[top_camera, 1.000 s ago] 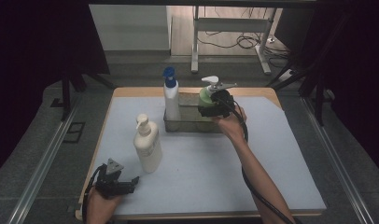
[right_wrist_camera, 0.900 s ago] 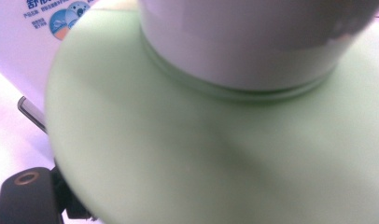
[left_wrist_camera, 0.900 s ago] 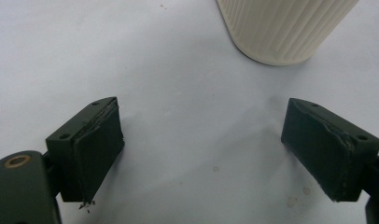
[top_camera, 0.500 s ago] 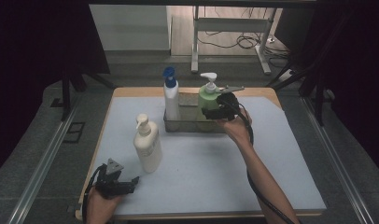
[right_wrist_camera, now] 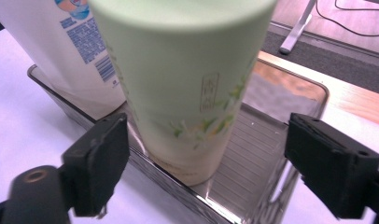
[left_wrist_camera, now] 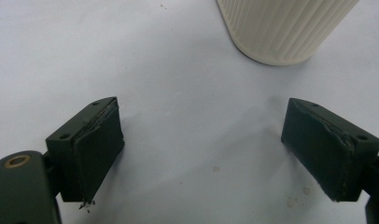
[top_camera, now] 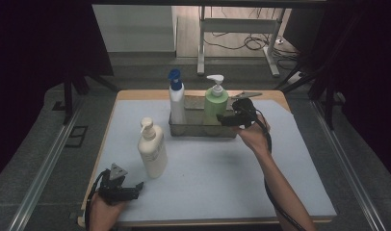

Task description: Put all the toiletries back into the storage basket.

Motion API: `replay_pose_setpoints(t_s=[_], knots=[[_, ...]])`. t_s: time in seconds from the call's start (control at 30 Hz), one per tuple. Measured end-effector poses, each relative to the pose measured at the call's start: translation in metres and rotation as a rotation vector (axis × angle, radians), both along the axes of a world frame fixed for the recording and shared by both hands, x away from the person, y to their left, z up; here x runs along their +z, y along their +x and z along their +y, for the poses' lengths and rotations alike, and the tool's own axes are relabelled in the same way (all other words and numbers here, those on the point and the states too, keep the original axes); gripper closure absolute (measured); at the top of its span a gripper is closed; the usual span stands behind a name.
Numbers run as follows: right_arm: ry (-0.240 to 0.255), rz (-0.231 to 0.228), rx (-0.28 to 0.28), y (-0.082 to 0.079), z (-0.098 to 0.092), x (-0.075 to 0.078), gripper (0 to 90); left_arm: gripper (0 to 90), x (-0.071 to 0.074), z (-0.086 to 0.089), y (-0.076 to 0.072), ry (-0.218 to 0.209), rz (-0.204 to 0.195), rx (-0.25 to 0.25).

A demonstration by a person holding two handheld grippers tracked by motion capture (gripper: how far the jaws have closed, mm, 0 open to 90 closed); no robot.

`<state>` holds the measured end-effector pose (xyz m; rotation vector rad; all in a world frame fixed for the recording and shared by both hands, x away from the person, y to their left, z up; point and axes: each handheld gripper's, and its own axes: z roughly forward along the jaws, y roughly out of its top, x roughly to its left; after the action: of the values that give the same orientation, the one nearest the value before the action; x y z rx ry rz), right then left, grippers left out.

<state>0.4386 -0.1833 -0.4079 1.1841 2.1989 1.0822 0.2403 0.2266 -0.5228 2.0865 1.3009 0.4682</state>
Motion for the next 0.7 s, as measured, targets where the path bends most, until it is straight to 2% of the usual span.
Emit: replay_pose_setpoints(t_s=[0.17, 0.3, 0.4, 0.5, 0.63, 0.7], knots=[[0.007, 0.006, -0.022, -0.002, -0.011, -0.002, 31.6, 12.2, 0.0, 0.0, 0.0, 0.0, 0.0, 0.0], [0.028, 0.033, -0.045, 0.001, -0.018, -0.003, 42.0, 12.2, 0.0, 0.0, 0.0, 0.0, 0.0, 0.0], [0.009, 0.026, -0.059, 0.003, -0.019, -0.005, 49.6, 12.2, 0.0, 0.0, 0.0, 0.0, 0.0, 0.0], [0.0, 0.018, -0.076, 0.006, -0.019, -0.007, 59.5, 12.2, 0.0, 0.0, 0.0, 0.0, 0.0, 0.0], [0.011, 0.037, -0.091, 0.013, -0.021, -0.013, 78.5, 12.2, 0.0, 0.0, 0.0, 0.0, 0.0, 0.0], [0.007, 0.039, -0.093, 0.017, -0.021, -0.016, 84.2, 12.2, 0.0, 0.0, 0.0, 0.0, 0.0, 0.0]])
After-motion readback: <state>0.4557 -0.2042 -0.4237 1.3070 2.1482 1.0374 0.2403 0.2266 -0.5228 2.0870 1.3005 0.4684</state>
